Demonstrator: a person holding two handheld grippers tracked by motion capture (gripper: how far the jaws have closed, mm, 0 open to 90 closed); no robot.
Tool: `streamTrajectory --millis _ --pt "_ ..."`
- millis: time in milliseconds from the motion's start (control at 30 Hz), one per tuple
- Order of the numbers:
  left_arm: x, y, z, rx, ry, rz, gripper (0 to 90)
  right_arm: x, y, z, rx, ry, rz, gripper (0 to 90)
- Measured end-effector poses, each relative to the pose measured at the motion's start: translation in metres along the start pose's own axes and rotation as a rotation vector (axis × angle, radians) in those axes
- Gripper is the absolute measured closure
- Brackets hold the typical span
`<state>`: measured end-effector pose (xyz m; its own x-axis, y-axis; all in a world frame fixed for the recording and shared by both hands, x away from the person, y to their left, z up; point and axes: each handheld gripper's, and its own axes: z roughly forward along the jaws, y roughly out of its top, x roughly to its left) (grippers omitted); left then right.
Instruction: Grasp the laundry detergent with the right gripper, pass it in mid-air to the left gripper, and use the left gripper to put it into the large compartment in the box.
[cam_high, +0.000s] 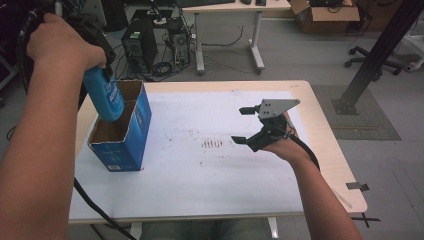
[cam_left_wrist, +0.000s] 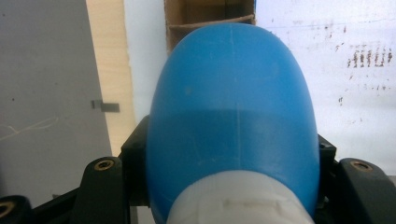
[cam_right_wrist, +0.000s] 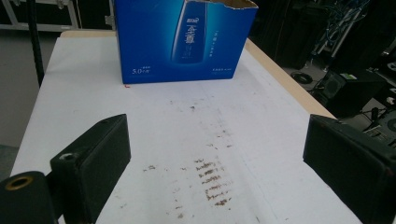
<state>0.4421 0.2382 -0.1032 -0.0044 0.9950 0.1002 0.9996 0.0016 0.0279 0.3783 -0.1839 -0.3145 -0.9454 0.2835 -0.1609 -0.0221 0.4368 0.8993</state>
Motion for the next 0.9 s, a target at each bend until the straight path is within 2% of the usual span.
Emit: streamTrajectory --millis 267,500,900 --pt "0.002 -0.001 0.017 0.004 0.015 -0.005 38.8 -0.001 0.000 -0.004 0.014 -0.006 0.003 7.5" --pt "0.004 -0.003 0.032 0.015 -0.005 0.007 38.8 -0.001 0.002 -0.003 0.019 -0.003 -0.004 7.6" --pt "0.009 -0.005 0.057 0.015 -0.016 -0.001 38.8 0.000 0.002 0.000 0.016 0.006 -0.001 7.8"
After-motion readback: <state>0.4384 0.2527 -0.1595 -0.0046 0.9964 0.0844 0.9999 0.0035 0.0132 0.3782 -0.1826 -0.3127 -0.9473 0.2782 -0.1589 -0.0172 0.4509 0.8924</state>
